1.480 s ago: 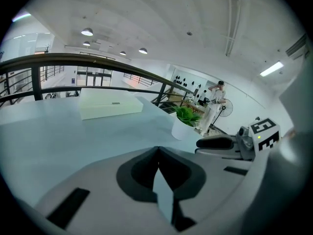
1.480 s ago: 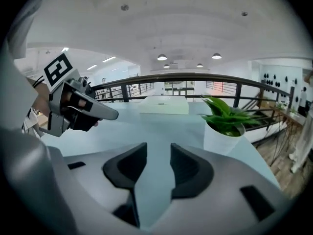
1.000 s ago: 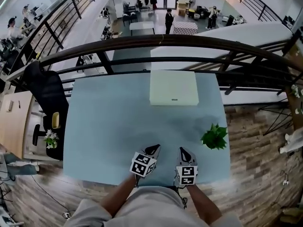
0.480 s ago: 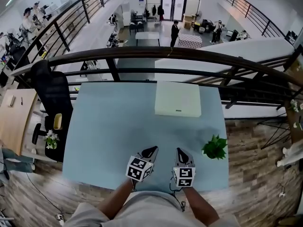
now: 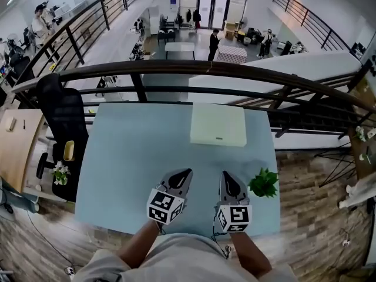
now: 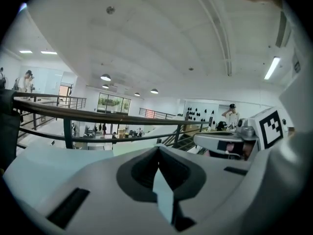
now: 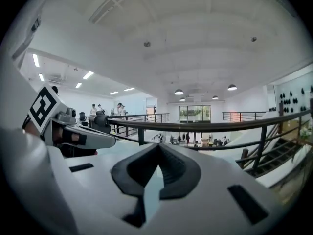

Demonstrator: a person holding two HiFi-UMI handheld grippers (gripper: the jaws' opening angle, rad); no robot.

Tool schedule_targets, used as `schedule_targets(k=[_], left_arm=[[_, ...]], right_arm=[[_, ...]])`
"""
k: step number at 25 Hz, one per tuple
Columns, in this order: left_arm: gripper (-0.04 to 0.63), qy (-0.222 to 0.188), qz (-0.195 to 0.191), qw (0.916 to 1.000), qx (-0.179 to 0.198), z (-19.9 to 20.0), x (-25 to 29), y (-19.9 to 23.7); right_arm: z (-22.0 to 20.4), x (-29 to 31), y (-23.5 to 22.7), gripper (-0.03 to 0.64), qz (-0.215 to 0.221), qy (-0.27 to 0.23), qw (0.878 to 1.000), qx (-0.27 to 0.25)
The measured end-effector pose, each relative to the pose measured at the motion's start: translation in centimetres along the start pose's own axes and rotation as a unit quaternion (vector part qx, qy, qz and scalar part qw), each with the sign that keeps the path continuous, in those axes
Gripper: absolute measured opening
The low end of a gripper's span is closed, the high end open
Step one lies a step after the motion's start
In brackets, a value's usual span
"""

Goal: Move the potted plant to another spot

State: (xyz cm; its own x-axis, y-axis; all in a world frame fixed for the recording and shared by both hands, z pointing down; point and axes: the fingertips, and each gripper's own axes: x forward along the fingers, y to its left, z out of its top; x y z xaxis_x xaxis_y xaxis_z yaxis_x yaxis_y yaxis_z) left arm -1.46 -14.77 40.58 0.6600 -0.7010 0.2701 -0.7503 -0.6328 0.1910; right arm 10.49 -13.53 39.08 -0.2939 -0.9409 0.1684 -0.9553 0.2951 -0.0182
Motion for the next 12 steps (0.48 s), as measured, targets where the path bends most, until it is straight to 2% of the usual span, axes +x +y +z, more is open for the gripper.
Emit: schedule_targets(k=[3, 6, 12], left_arm=[[0.012, -0.035, 0.002, 0.9993, 0.013, 3.0, -1.0, -0.2], [0.012, -0.058, 0.011, 0.9978, 0.028, 4.7, -1.7, -0.3], [0.012, -0.064, 0.015, 0.9972, 0.036, 5.1, -2.1, -0.4]], right_arm=[[3.0, -0.7, -0.4, 0.003, -0.007, -0.032, 0.999, -0.014], [4.0, -1.1, -1.0, 0.003, -0.019, -0.045, 0.998, -0.031], [4.3, -1.4, -1.3, 0.003, -0.027, -0.053, 0.997, -0.04]])
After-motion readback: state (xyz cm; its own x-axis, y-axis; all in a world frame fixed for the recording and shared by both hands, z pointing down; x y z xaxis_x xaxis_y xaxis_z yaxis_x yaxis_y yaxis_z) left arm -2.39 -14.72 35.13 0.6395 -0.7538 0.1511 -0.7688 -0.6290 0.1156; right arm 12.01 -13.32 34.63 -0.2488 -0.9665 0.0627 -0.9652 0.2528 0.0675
